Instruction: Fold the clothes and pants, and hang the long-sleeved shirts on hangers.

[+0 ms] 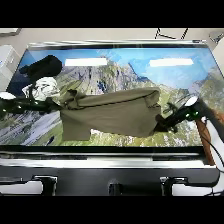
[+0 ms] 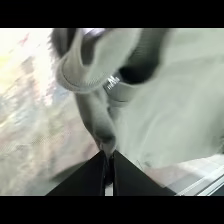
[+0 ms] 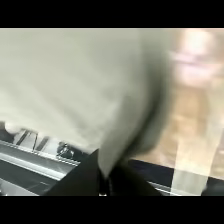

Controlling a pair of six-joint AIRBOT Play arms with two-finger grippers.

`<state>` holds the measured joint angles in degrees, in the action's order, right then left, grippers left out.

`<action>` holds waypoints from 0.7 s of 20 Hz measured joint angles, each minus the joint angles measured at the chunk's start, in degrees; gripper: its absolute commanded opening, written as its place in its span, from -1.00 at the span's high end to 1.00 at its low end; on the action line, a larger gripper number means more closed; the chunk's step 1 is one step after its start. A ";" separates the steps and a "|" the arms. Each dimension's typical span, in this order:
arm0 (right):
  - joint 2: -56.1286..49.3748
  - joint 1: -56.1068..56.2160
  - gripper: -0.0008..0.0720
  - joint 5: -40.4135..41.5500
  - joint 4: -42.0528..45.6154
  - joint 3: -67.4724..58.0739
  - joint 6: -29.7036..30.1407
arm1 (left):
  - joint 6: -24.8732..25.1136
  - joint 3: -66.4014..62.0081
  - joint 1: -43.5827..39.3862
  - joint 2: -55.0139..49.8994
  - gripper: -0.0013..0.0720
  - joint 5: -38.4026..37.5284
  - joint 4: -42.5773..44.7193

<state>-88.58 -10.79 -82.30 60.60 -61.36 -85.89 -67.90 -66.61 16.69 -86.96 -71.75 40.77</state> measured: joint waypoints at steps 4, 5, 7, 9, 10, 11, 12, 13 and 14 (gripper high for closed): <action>9.77 -2.47 0.87 2.99 0.04 -18.40 0.70 | -0.68 -12.79 0.07 11.41 0.91 -1.27 -0.17; 12.96 -3.48 0.87 4.74 0.50 -25.03 0.87 | -1.40 -17.81 0.07 15.08 0.91 -1.07 -0.31; 19.23 -4.90 0.87 8.94 2.54 -37.42 1.07 | -2.36 -27.36 0.07 22.29 0.91 0.96 -0.46; 25.57 -5.66 0.87 12.52 5.49 -46.99 1.29 | -4.61 -34.51 0.07 29.31 0.91 4.42 0.28; 28.65 -5.88 0.87 14.21 6.91 -50.05 1.31 | -5.70 -37.05 0.07 32.85 0.91 6.43 0.87; 31.87 -6.08 0.87 16.15 8.31 -52.39 1.31 | -6.56 -38.71 0.07 35.95 0.91 8.55 1.33; 34.60 -6.19 0.87 17.70 9.18 -53.94 1.31 | -7.67 -40.04 0.07 39.08 0.91 10.93 2.19; 37.20 -6.25 0.87 19.34 9.79 -55.15 1.31 | -8.76 -40.98 0.07 41.59 0.91 13.03 3.26; 39.26 -6.32 0.87 20.41 10.34 -55.93 1.29 | -9.94 -41.79 0.07 43.87 0.91 14.84 4.63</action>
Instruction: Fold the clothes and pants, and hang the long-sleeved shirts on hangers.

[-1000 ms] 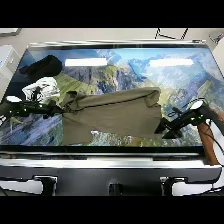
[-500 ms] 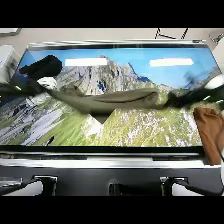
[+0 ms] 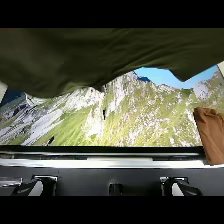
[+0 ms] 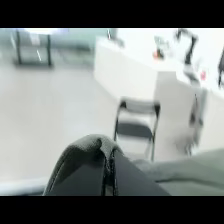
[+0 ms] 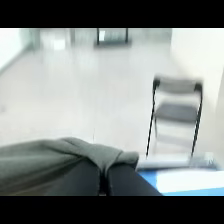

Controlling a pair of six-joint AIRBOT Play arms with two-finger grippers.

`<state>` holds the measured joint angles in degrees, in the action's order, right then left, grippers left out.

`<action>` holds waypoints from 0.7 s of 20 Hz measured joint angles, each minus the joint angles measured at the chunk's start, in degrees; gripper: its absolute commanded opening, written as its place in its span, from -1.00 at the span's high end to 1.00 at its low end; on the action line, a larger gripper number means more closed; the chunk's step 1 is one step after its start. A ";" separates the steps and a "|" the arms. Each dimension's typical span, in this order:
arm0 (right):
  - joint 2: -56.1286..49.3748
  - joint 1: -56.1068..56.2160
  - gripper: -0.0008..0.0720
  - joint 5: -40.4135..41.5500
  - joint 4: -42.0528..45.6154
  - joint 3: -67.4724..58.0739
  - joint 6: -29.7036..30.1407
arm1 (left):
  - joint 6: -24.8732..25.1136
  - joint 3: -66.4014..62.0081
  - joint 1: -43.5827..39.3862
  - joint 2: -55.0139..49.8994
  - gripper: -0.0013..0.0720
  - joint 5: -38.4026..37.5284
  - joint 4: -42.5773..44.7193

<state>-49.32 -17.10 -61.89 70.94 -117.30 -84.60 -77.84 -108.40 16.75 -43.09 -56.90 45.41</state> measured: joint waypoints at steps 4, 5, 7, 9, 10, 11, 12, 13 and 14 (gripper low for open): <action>4.87 -0.09 0.87 0.94 2.38 -1.49 -0.07 | -3.28 -1.55 0.00 4.96 0.91 3.30 3.52; 5.35 -0.09 0.87 0.04 2.95 -1.66 -0.50 | -3.65 -1.70 0.02 5.38 0.91 3.32 4.11; 5.31 -0.09 0.87 -3.23 4.31 -1.90 -1.53 | -4.66 -1.92 0.02 5.20 0.91 1.29 4.52; 3.28 -0.09 0.88 -10.97 5.40 -1.25 -2.56 | -5.42 -1.77 0.00 3.10 0.91 -4.04 4.87; 1.36 -0.09 0.88 -16.20 5.62 0.04 -2.93 | -5.84 -1.09 -0.02 1.46 0.91 -7.76 5.09; -0.92 -0.02 0.88 -20.83 5.79 2.03 -3.08 | -6.23 0.26 -0.15 -0.46 0.91 -11.32 5.14; -3.69 0.48 0.88 -24.85 5.81 5.07 -3.08 | -6.45 2.73 -0.59 -2.80 0.91 -14.80 5.22; -6.49 1.40 0.88 -27.02 5.86 8.66 -2.99 | -6.38 5.97 -1.25 -5.03 0.91 -17.35 5.38; -9.60 2.80 0.88 -28.17 6.38 13.11 -2.75 | -5.90 10.45 -2.29 -7.52 0.91 -18.69 5.55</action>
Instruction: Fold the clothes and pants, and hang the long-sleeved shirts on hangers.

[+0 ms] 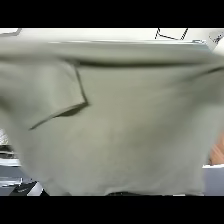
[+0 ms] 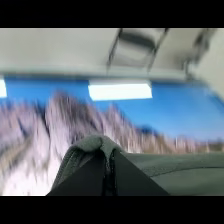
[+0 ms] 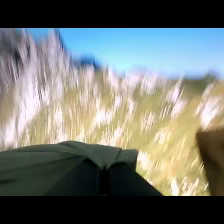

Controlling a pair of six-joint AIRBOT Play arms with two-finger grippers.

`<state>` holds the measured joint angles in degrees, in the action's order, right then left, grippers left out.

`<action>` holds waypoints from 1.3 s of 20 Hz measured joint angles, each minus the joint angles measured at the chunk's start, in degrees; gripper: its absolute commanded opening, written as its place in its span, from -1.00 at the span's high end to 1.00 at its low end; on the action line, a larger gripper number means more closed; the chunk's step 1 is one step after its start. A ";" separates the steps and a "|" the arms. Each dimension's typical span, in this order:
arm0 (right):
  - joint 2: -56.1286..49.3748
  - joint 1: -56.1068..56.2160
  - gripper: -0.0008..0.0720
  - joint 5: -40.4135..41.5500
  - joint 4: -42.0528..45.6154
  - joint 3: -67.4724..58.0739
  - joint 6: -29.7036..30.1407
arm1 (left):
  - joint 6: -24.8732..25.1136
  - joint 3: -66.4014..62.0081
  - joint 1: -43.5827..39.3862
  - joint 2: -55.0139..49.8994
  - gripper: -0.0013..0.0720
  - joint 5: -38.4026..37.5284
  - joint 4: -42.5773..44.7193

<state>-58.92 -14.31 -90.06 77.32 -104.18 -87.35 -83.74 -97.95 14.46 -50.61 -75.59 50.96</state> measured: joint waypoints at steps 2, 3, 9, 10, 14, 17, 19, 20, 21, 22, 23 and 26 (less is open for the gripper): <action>-6.47 2.73 0.88 1.22 1.18 8.85 -0.37 | 1.09 10.71 -2.62 -4.94 0.91 0.70 0.52; -9.90 3.74 0.88 3.17 1.62 12.63 -1.49 | 1.53 16.61 -4.11 -7.78 0.91 3.15 0.48; -29.11 5.99 0.87 23.30 -1.97 21.90 -7.17 | 5.77 31.82 -8.72 -28.09 0.90 23.89 -5.33; -30.51 6.08 0.87 27.78 -2.67 22.25 -7.52 | 7.32 31.23 -9.03 -30.80 0.90 26.40 -6.82; -33.40 6.23 0.87 46.62 -4.39 23.02 -9.42 | 11.61 26.34 -10.91 -38.47 0.90 37.31 -10.93; -35.01 6.25 0.87 54.90 -4.94 23.17 -10.25 | 12.74 24.52 -12.98 -41.59 0.90 44.92 -11.96; -36.61 6.27 0.87 56.11 -4.94 23.21 -10.75 | 13.00 24.00 -14.53 -43.78 0.90 47.98 -12.28; -37.42 6.27 0.87 55.91 -5.03 23.23 -11.28 | 13.05 23.85 -15.26 -44.83 0.90 48.63 -12.31; -38.10 6.25 0.87 54.71 -5.16 23.23 -11.45 | 13.03 23.71 -15.69 -45.42 0.91 48.76 -12.35; -38.38 6.12 0.87 53.35 -5.35 23.17 -11.72 | 13.03 23.54 -15.89 -45.59 0.91 48.50 -12.46; -38.29 5.77 0.87 51.43 -5.38 22.86 -11.72 | 13.03 23.41 -15.72 -45.27 0.90 47.17 -12.35; -36.22 3.76 0.87 41.29 -5.31 21.44 -9.11 | 12.63 23.10 -13.42 -41.81 0.91 38.01 -9.01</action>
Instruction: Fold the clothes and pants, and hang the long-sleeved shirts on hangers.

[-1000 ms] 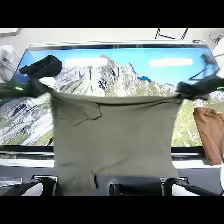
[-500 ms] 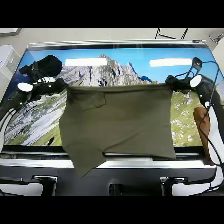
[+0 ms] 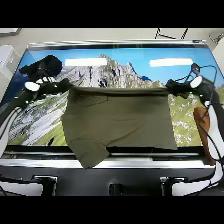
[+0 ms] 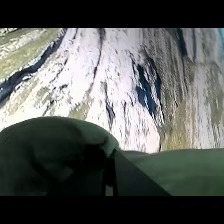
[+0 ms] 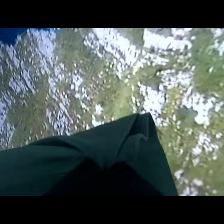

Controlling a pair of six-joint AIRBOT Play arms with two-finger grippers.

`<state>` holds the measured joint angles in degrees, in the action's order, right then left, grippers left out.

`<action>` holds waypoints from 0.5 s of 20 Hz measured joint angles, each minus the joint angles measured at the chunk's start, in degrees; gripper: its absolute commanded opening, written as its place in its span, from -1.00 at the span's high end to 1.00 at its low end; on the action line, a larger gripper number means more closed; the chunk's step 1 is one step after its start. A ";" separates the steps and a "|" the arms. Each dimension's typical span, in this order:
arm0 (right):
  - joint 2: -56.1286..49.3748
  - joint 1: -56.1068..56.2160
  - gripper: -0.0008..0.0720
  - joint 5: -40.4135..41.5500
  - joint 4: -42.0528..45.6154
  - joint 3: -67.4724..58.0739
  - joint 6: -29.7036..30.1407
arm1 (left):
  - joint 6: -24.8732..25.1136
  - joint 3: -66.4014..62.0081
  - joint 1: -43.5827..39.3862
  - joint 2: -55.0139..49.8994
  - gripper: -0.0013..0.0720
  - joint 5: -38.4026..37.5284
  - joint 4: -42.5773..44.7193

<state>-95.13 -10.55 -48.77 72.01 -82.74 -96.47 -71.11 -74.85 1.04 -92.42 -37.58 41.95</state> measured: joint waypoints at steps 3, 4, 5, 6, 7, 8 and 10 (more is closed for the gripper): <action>1.64 -1.53 0.87 -15.34 2.25 -0.02 2.93 | -4.74 1.25 2.10 2.05 0.91 -15.45 6.64; 1.90 -1.77 0.87 -19.32 3.41 0.59 3.52 | -6.08 2.40 2.38 2.36 0.91 -20.06 8.72; 2.05 -1.97 0.87 -22.58 4.68 1.46 4.11 | -6.78 3.58 2.58 2.67 0.91 -23.30 10.10; 2.12 -2.10 0.87 -25.00 5.77 2.45 4.52 | -7.41 4.90 2.78 2.80 0.91 -25.64 11.26; 2.10 -2.19 0.87 -26.58 6.54 3.34 4.85 | -8.00 6.12 2.82 2.86 0.90 -27.10 12.24; 1.97 -2.25 0.87 -28.00 6.86 4.13 5.09 | -8.61 7.37 2.91 2.89 0.91 -28.02 12.72; 1.68 -2.34 0.86 -30.03 7.15 5.25 5.88 | -9.51 9.27 2.97 2.71 0.90 -28.92 13.68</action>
<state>-93.45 -12.88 -78.81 79.15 -77.49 -90.59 -80.62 -65.58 4.01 -89.71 -66.50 55.64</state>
